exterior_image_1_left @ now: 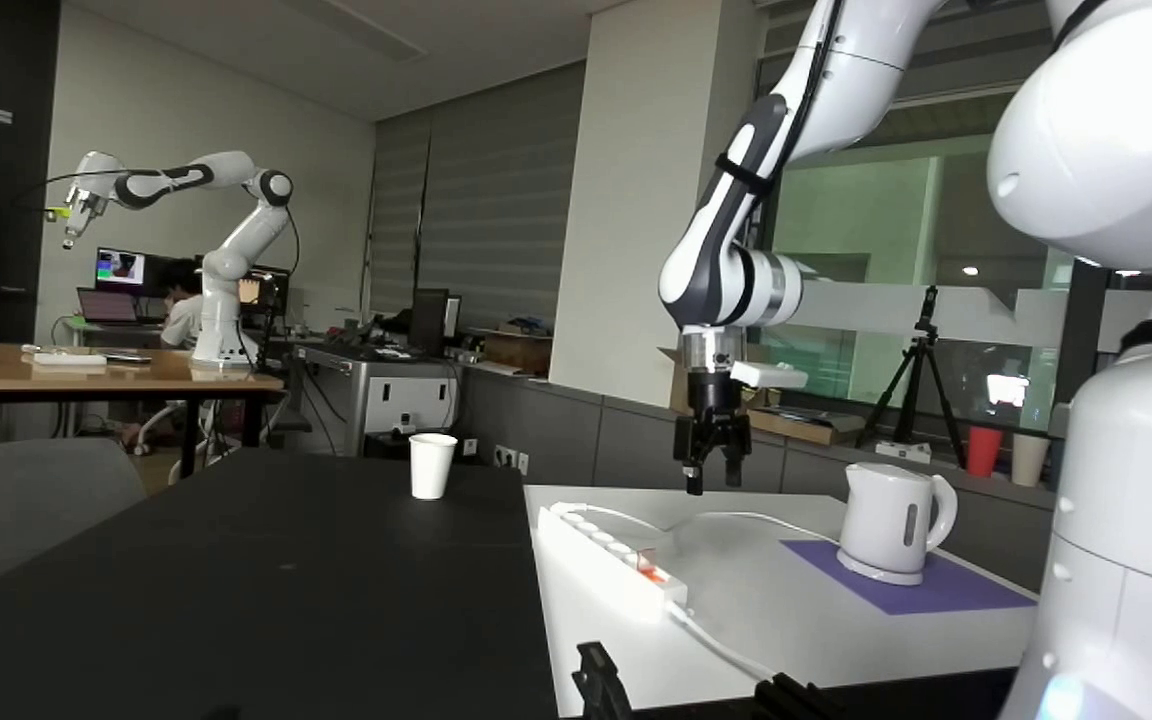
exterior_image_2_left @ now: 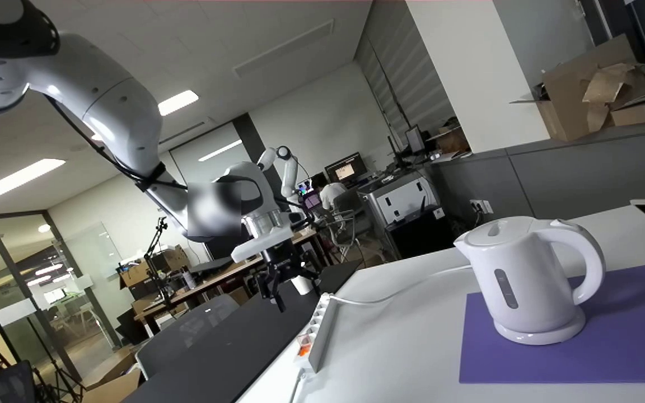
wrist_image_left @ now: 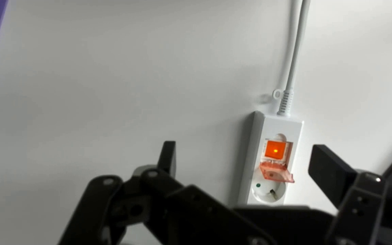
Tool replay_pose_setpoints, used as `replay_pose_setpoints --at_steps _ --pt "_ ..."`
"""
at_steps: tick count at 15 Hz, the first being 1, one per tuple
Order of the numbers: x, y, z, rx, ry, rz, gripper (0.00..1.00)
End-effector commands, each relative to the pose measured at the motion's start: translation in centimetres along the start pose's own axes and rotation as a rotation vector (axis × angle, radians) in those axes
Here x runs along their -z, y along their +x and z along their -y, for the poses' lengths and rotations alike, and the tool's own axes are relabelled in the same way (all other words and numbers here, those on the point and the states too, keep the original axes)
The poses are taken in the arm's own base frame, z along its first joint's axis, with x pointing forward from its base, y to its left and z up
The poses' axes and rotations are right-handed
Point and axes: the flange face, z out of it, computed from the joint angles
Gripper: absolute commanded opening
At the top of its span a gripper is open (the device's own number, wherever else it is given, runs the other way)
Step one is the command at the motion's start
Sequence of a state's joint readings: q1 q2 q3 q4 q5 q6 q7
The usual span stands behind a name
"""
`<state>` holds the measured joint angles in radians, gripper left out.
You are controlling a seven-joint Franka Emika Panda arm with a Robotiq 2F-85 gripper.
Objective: Switch on the extension cable
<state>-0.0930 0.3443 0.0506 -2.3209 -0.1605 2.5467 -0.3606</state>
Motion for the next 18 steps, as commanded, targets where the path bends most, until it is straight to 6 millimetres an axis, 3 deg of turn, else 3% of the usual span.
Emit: replay_pose_setpoints --at_steps 1,18 --pt "1.1 0.0 0.0 0.013 -0.003 0.089 1.0" --pt "4.2 -0.1 -0.3 0.022 -0.028 0.146 1.0"
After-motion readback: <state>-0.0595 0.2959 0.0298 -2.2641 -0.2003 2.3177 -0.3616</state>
